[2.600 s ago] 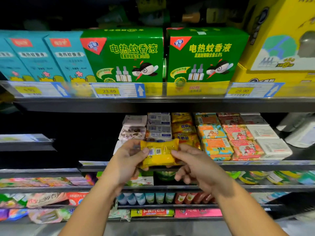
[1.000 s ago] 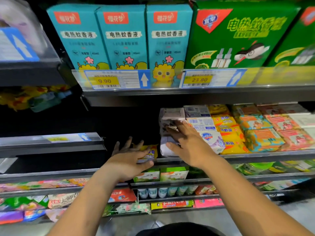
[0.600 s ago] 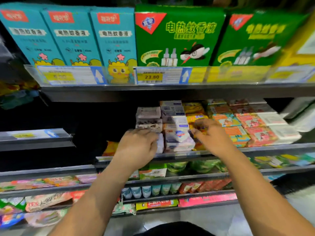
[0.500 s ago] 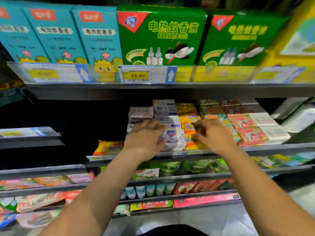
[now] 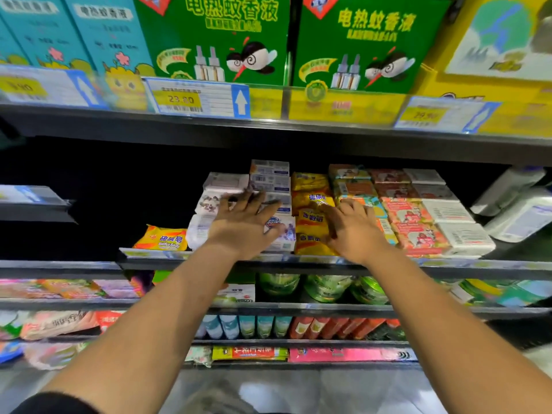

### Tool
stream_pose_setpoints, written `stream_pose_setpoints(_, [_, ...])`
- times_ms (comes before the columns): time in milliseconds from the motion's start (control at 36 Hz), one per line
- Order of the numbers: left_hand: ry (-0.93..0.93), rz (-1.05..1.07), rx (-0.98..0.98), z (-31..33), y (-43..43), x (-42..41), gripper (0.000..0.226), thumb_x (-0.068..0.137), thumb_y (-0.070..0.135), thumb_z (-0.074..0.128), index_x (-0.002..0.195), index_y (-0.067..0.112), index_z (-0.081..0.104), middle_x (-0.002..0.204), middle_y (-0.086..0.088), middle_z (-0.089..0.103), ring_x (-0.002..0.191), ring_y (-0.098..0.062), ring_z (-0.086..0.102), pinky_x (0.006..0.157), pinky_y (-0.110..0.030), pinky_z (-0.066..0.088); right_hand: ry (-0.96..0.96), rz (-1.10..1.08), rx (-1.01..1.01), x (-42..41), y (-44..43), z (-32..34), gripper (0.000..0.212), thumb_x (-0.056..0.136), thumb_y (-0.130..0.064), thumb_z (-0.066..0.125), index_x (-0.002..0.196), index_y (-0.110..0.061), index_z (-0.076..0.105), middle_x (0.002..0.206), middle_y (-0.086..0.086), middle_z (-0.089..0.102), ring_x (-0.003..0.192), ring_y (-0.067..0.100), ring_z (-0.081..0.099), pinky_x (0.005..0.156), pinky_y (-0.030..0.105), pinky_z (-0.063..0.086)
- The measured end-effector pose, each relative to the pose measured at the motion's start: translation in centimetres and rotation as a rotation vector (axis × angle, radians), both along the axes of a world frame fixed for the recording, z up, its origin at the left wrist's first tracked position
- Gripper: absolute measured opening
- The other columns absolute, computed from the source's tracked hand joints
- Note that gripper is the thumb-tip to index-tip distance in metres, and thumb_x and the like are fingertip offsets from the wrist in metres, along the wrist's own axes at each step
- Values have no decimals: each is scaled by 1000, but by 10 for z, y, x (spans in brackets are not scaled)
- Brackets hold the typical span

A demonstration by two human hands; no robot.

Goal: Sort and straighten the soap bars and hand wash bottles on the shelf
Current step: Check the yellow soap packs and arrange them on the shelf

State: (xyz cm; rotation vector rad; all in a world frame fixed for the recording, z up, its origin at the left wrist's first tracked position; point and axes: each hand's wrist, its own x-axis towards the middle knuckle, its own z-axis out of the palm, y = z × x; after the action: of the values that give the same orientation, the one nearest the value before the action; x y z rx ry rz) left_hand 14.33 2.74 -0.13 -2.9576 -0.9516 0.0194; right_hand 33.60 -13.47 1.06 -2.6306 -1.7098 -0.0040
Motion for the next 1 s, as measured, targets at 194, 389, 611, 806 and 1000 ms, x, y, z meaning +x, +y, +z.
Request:
stream_pose_setpoints(194, [15,28,-68,6,-3,0,66,94,76,10,154,52,-1,167,14,-6,154,-14,-8,121,-53,-5,73,-30,10,0,3,10,72,85,-56,68,149,-37,42,132,1,40,128,24,27,104,38,25])
stream_pose_setpoints(389, [62,39,-113,17,-6,1,68,94,77,14,155,50,3,167,12,-7,153,-14,-11,121,-53,-6,153,-21,83,-6,-5,19,64,82,-49,72,139,-30,50,135,3,50,130,25,36,104,34,28])
stream_pose_setpoints(611, [-128,68,-331,37,-3,0,68,94,65,49,154,42,27,165,12,16,152,-15,11,122,-44,3,477,-95,388,-17,-17,29,57,80,-30,80,131,-31,55,119,-7,52,80,7,56,62,16,41])
stream_pose_setpoints(806, [-522,-297,-343,36,-17,-22,75,87,40,74,147,49,31,157,13,29,144,-15,30,118,-36,28,740,-125,622,-44,-24,40,54,72,-28,89,115,-38,57,108,-15,50,98,10,57,82,30,52])
stream_pose_setpoints(1000, [-839,-359,-288,31,-39,-58,39,85,42,68,121,29,64,127,22,55,124,-6,51,104,-33,43,1350,-15,692,-82,-18,31,38,81,-13,82,108,-35,68,109,-1,68,97,16,68,79,27,56])
